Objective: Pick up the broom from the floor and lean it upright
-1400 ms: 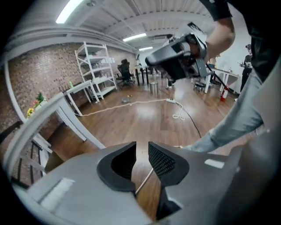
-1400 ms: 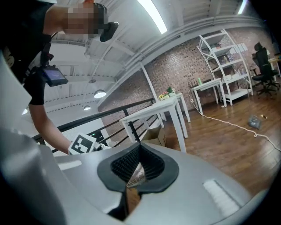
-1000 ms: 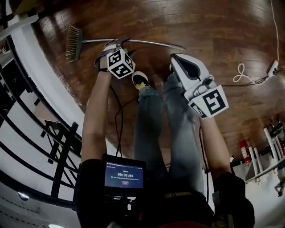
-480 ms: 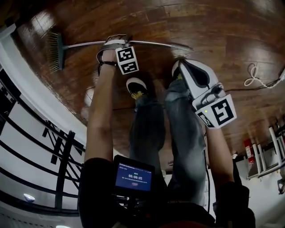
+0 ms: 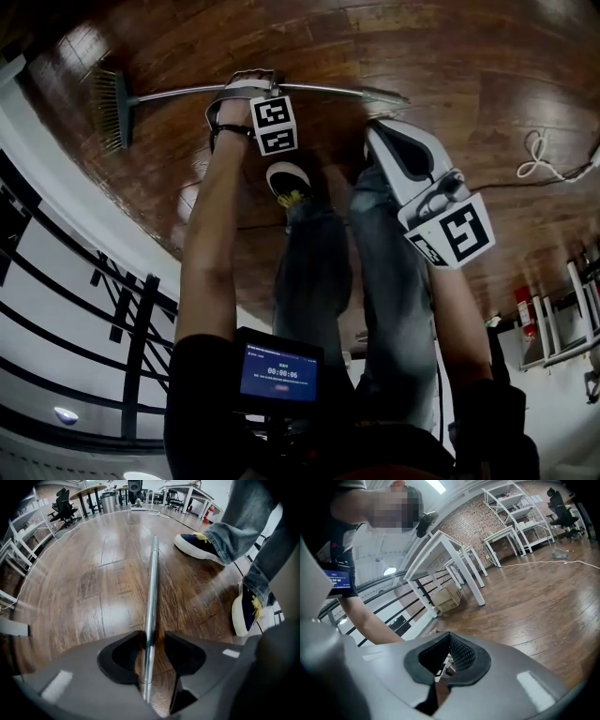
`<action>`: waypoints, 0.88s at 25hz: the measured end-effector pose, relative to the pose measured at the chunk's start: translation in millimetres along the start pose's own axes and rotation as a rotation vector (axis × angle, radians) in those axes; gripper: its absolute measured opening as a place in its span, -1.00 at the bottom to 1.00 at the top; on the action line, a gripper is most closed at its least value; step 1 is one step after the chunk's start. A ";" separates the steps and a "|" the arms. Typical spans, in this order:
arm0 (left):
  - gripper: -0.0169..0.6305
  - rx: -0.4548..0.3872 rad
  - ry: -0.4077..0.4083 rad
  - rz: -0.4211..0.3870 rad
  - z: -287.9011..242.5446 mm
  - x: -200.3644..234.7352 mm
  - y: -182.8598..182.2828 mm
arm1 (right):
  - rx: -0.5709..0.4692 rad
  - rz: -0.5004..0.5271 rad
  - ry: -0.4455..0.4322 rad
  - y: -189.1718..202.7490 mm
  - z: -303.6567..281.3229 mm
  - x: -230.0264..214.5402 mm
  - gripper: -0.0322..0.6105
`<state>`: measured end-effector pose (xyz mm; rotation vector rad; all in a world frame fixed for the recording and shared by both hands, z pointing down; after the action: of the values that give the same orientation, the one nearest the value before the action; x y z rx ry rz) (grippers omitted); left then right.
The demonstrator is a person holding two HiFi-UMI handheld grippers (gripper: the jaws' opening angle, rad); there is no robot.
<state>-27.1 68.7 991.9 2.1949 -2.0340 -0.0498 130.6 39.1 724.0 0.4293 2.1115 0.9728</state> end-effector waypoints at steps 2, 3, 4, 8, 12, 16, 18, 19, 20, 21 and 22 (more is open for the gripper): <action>-0.68 0.010 -0.021 -0.010 0.0 -8.0 -1.5 | -0.005 -0.011 -0.002 1.8 0.4 1.0 -0.89; -0.68 0.010 -0.034 -0.017 0.5 -12.1 -1.9 | -0.004 -0.015 -0.002 2.8 1.6 2.2 -0.89; -0.68 0.003 -0.044 -0.012 2.5 -14.9 -2.2 | 0.000 -0.016 -0.001 3.3 3.1 3.3 -0.89; -0.66 -0.096 -0.081 0.085 40.3 -5.2 -8.3 | 0.008 -0.015 0.013 -8.6 12.9 7.3 -0.89; -0.66 -0.247 -0.138 0.205 126.2 12.4 -13.2 | -0.001 -0.010 0.026 -51.5 27.8 38.0 -0.89; -0.66 -0.357 -0.215 0.342 222.5 34.9 -13.5 | -0.024 0.002 0.010 -113.5 47.0 75.9 -0.89; -0.66 -0.409 -0.261 0.414 262.6 45.5 -10.4 | -0.045 0.011 -0.003 -139.9 54.1 90.4 -0.89; -0.66 -0.436 -0.284 0.449 281.2 49.0 -7.8 | -0.057 0.017 -0.001 -151.1 57.3 96.7 -0.89; -0.66 -0.461 -0.310 0.481 299.3 51.6 -4.5 | -0.067 0.023 0.008 -161.5 59.8 101.7 -0.89; -0.66 -0.486 -0.334 0.510 316.8 52.6 -0.7 | -0.073 0.026 0.018 -171.2 61.5 105.9 -0.88; -0.66 -0.509 -0.354 0.537 333.2 51.4 3.1 | -0.076 0.019 0.027 -180.2 62.6 110.0 -0.62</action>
<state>-67.7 -11.3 666.9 1.3675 -2.3764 -0.8379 107.6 15.0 506.3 0.4015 2.0902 1.0713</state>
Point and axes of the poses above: the fingertips, and each gripper's own axes: z backward along the fingers, x to its left, y out of its underside, the point moved 5 cm from there along z, backward along the fingers, and after that the axes turned 2 degrees about z, right-handed, at the moved point
